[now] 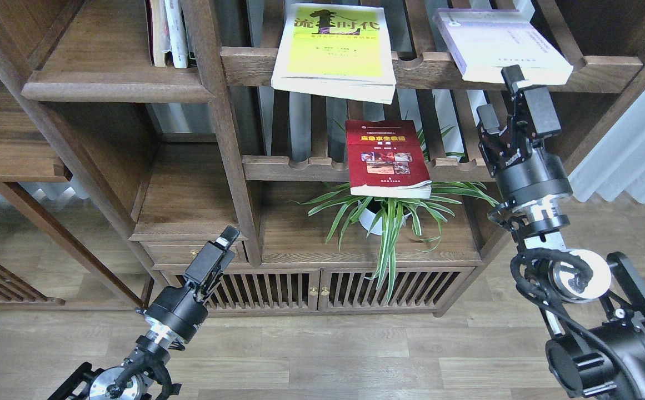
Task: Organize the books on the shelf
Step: 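Raise the right gripper up toward the white book on the top shelf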
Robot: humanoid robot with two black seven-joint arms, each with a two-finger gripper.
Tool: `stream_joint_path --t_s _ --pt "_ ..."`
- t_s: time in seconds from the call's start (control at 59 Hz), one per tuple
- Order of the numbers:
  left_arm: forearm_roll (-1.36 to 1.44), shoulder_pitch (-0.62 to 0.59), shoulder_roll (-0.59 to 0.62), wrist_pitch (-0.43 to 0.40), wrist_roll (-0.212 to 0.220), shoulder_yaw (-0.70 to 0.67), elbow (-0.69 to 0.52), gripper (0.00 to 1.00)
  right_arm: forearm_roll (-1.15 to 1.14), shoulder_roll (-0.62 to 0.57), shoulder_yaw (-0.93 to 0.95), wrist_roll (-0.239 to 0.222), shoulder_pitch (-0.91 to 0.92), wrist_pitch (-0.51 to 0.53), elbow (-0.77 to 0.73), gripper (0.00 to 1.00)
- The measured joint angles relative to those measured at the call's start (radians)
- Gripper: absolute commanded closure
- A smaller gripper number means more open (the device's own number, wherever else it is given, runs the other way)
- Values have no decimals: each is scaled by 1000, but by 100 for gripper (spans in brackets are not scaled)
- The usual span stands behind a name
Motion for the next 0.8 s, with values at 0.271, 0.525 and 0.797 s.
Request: stream_joint_path --t_s 0.271,0.525,0.797 --pt "0 1 0 0 0 -1 0 0 2 0 8 0 36 -45 -15 1" --pt "0 0 0 0 0 -2 0 0 2 -1 32 0 69 -97 -22 1" --pt "0 0 0 0 0 -2 0 0 2 -15 42 0 75 -110 -22 1"
